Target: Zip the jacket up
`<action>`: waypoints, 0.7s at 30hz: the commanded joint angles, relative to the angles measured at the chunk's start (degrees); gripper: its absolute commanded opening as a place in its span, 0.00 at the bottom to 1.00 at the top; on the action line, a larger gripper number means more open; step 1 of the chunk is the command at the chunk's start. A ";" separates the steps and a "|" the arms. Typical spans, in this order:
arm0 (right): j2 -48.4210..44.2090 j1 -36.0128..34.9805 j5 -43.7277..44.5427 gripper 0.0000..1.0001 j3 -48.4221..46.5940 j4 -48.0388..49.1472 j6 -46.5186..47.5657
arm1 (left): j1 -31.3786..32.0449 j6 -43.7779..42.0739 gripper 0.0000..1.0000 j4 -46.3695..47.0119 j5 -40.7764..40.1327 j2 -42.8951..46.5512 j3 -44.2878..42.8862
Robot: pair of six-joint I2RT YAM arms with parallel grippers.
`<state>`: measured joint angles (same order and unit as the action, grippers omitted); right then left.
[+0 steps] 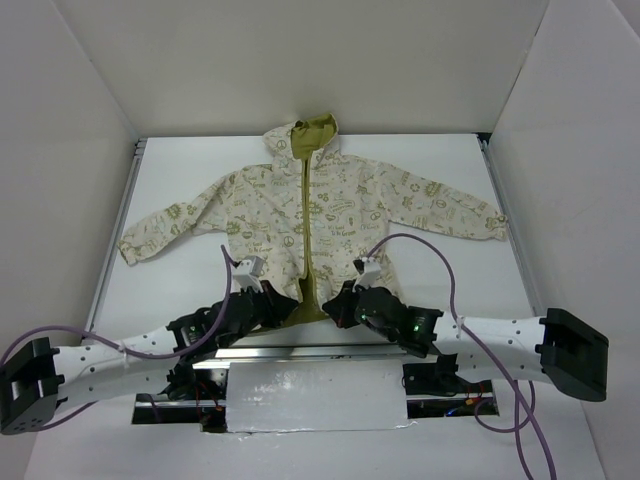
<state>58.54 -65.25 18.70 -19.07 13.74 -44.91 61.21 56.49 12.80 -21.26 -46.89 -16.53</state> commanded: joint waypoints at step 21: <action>19.06 -1.98 -12.73 0.46 -18.18 -23.12 6.76 | -0.39 6.35 0.00 -11.48 -9.86 13.58 2.03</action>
<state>76.97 -65.89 3.36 -32.36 -3.01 -40.51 61.04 61.58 2.35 -29.30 -34.20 -14.61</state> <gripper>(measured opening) 0.448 0.128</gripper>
